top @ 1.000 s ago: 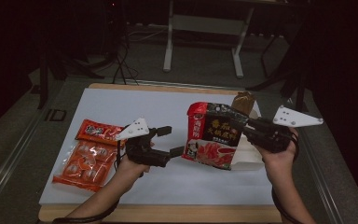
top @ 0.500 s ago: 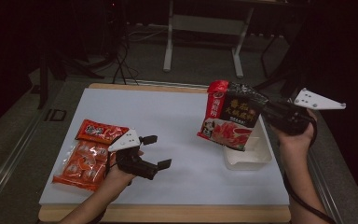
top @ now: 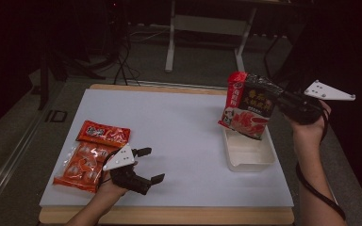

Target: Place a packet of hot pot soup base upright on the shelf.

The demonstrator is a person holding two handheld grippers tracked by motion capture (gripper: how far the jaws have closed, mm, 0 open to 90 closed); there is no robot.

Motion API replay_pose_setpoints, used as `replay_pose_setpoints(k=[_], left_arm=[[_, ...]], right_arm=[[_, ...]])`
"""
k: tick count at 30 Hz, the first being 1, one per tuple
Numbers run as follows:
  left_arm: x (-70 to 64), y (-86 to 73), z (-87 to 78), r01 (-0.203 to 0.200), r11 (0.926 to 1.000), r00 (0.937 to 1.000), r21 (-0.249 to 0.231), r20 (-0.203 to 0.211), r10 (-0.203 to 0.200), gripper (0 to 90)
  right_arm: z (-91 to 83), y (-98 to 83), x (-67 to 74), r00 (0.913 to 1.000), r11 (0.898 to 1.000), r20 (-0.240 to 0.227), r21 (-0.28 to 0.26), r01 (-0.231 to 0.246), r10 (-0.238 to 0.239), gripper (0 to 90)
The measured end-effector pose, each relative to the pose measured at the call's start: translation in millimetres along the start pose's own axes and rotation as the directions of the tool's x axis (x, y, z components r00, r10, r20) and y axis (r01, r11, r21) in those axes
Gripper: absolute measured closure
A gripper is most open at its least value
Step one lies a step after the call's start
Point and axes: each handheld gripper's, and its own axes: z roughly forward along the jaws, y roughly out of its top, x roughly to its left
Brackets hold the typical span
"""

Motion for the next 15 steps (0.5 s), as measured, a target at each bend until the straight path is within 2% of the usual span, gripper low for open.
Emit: replay_pose_setpoints(k=[4,6,11,15], left_arm=[[-0.2,-7.1,-3.2,0.026,0.9996,0.9996,-0.008,-0.011,-0.026,1.3],[0.3,-10.9,-4.3,0.035,0.9993,0.9994,-0.015,-0.002,-0.035,1.3],[-0.3,-19.5,-6.2,0.016,0.9997,0.9998,-0.016,0.006,-0.016,1.4],[-2.0,-22.8,-7.9,0.003,1.0,0.9999,-0.006,0.014,-0.003,1.4]], right_arm=[[1.4,-5.9,-11.4,1.0,1.0,0.007,0.021,0.0,0.0,77.1],[2.6,-9.6,-15.4,0.9999,1.0,0.014,0.023,0.005,-0.005,77.1],[8.0,-21.0,-25.1,0.9995,0.999,0.007,0.017,0.029,-0.029,77.2],[14.1,-29.8,-33.6,0.9996,0.998,-0.005,0.049,0.029,-0.029,77.3]])
